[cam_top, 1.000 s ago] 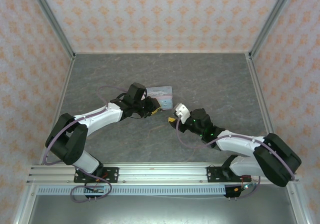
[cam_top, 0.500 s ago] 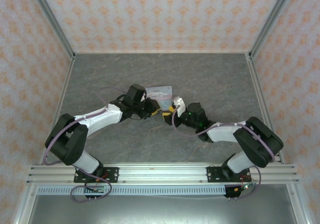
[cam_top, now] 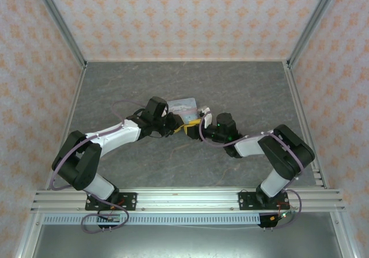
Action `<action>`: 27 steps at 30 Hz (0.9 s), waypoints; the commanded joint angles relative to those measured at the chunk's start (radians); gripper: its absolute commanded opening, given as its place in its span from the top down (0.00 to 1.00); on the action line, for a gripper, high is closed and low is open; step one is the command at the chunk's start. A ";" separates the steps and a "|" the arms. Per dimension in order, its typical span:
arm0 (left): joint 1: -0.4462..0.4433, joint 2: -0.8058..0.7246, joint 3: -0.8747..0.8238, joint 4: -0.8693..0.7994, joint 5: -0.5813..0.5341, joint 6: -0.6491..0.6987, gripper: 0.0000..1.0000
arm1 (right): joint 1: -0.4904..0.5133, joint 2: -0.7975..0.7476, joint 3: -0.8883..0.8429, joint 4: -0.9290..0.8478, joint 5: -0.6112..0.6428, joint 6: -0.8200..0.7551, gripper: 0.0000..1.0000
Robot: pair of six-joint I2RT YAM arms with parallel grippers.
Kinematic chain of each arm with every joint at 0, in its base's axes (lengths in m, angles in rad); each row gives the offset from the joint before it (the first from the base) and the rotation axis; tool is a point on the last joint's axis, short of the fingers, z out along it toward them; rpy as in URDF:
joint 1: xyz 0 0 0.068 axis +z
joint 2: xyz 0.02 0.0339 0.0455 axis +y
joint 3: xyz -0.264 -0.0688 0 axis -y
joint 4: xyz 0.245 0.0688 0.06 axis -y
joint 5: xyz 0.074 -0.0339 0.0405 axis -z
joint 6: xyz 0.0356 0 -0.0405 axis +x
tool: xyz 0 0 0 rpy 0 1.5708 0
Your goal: Unlock the padlock with the key
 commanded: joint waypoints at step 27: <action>-0.002 -0.045 -0.003 0.062 0.014 0.035 0.83 | -0.001 0.038 0.042 0.047 -0.071 0.077 1.00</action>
